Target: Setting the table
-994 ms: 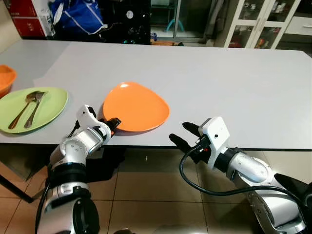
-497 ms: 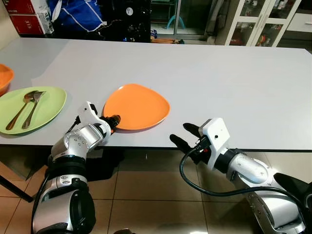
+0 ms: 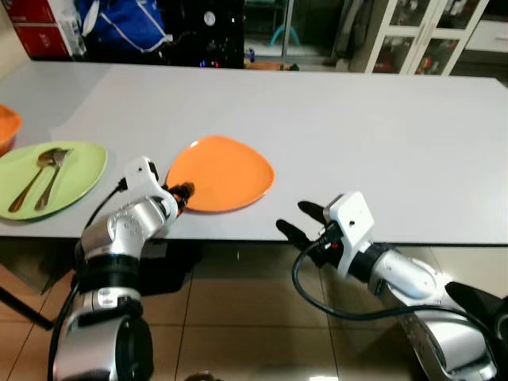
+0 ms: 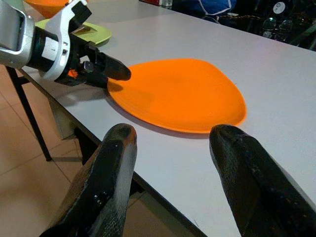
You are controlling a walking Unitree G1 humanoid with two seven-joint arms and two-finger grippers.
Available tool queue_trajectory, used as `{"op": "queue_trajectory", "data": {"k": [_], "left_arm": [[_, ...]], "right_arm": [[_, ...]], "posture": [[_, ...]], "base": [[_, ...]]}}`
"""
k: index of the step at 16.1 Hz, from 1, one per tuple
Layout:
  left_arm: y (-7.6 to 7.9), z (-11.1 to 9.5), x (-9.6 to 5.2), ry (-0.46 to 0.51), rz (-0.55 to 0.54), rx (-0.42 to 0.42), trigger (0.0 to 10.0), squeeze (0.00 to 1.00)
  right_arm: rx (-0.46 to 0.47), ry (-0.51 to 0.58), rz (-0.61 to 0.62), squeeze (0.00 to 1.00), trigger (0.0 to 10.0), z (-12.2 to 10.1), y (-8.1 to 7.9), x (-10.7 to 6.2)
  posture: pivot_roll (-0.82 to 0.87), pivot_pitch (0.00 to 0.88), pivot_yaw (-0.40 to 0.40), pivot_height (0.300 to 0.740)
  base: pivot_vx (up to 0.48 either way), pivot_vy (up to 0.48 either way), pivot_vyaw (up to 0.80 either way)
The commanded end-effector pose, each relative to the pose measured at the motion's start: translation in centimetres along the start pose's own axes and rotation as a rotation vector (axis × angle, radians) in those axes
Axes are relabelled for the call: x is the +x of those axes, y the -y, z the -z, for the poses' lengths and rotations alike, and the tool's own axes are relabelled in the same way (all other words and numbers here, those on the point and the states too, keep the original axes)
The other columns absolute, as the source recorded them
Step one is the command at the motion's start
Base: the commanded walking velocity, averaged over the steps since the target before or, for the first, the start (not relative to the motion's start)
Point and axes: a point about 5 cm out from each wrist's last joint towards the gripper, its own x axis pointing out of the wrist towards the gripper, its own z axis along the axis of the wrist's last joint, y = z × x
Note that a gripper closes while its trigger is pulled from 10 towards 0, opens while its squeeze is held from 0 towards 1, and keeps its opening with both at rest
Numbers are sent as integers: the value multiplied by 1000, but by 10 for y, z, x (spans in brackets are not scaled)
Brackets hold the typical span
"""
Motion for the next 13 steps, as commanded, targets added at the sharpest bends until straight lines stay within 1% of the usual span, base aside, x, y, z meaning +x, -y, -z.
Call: {"op": "queue_trajectory", "data": {"k": [1,2,3,4,5,6,7,8,9,10,11,12,13], "left_arm": [[2,2,-2,-4,-27,28,10000,1000],[2,2,-4,6,-48,39,10000,1000],[3,3,-11,36,-78,63,10000,933],[6,0,-16,71,-70,80,10000,0],[10,-5,-22,128,-58,105,10000,0],[17,-15,-32,241,-41,180,10000,0],[27,-25,-46,380,-28,305,10000,0],[39,-32,-65,537,-14,490,10000,0],[42,-32,-75,609,-25,617,10000,0],[42,-30,-81,642,-38,698,10000,0],[42,-30,-81,642,-38,698,10000,0],[40,-26,-95,713,-62,756,10000,0],[39,-24,-98,718,-78,765,10000,0]], "right_arm": [[-9,-1,0,0,10000,0,0,-1],[-9,0,0,0,10000,0,0,-1],[-10,6,7,0,10000,0,1,-1],[-11,13,15,0,10000,-1,2,-1],[-12,21,27,0,10000,-1,3,-2],[-16,34,44,0,10000,-3,5,-2],[-18,57,93,0,10000,-6,10,-2],[-16,93,184,0,10000,-10,18,-2],[11,119,286,0,10000,-13,27,-2],[45,143,365,0,10000,-15,33,-4],[45,143,365,0,10000,-15,33,-4],[147,156,466,0,10000,-11,37,-6],[162,123,473,0,10000,-4,34,-7]], "posture": [[-9,7,0,740],[-9,5,2,740],[-10,1,6,740],[-10,1,6,740],[-9,0,6,740],[-6,0,6,740],[-5,0,5,740],[-3,0,6,740],[-3,0,6,740],[-1,0,7,740],[-1,0,7,740],[3,0,7,740],[11,0,5,740]], "base": [[0,0,0],[0,0,0],[0,0,0],[0,0,0],[0,0,0],[0,0,0],[0,0,0],[0,0,0],[0,0,0],[0,0,0],[0,0,0],[0,292,0],[0,356,0]]}}
